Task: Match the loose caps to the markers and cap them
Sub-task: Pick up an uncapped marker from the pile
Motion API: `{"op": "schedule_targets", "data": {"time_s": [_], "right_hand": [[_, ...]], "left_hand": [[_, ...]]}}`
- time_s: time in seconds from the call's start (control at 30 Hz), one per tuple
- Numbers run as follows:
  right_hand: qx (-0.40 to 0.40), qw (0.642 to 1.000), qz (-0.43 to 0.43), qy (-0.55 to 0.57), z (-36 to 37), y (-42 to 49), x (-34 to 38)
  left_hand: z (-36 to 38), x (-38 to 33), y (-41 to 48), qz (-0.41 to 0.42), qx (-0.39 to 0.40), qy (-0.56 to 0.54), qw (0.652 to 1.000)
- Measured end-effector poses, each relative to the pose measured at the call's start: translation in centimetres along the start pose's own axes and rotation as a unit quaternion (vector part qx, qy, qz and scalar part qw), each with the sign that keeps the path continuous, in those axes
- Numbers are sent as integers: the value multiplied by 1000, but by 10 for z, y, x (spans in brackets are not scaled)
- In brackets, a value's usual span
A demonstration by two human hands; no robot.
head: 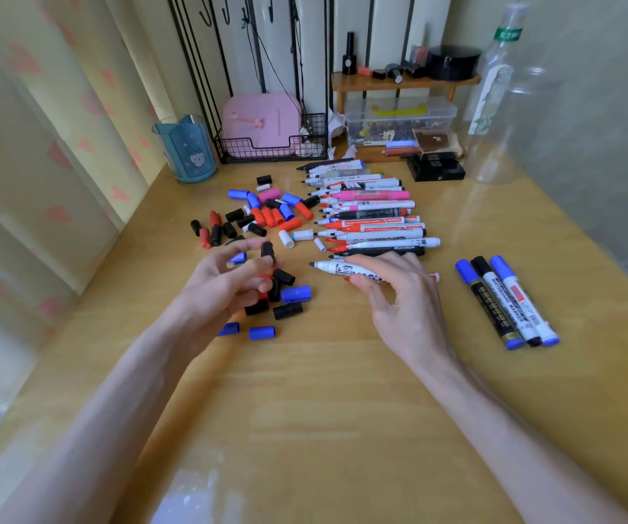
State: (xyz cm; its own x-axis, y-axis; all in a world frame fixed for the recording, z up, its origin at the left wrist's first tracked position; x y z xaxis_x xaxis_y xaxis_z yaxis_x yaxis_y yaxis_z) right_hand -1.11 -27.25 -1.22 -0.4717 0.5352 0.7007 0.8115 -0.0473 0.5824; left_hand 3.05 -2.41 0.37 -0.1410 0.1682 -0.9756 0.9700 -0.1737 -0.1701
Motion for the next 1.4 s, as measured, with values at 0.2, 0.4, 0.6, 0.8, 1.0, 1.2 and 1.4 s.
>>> {"op": "schedule_targets", "data": {"time_s": [0.2, 0.4, 0.6, 0.8, 1.0, 1.2, 1.4], "right_hand": [[11, 1000, 8, 24, 0, -1, -3], [42, 997, -14, 64, 2, -1, 4], [65, 995, -38, 66, 6, -4, 11], [70, 995, -66, 40, 6, -6, 13], [42, 996, -70, 25, 7, -9, 18], [39, 996, -73, 15, 6, -12, 18], [51, 995, -79, 20, 5, -1, 13]], "left_hand": [[9, 4, -14, 98, 6, 78, 992], [11, 0, -17, 175, -17, 150, 973], [18, 3, -17, 189, -8, 184, 964], [19, 9, -18, 275, -55, 380, 881], [26, 2, -21, 347, -103, 432, 826], [29, -2, -24, 353, -95, 427, 827], [24, -3, -19, 311, -55, 440, 841]]}}
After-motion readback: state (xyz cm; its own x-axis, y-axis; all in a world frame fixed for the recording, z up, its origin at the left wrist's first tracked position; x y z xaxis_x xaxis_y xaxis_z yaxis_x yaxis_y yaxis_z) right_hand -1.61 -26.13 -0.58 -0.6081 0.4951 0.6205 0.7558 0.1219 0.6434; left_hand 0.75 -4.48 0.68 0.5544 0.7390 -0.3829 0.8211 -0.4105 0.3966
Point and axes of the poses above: each hand's wrist, its own y-axis towards the middle knuckle, its own z-axis out of the palm, x = y × z, the point moved 3 cm from there along y, towards the middle knuckle, and after that the axes turned 12 degrees about y, right-handed, at the moved point
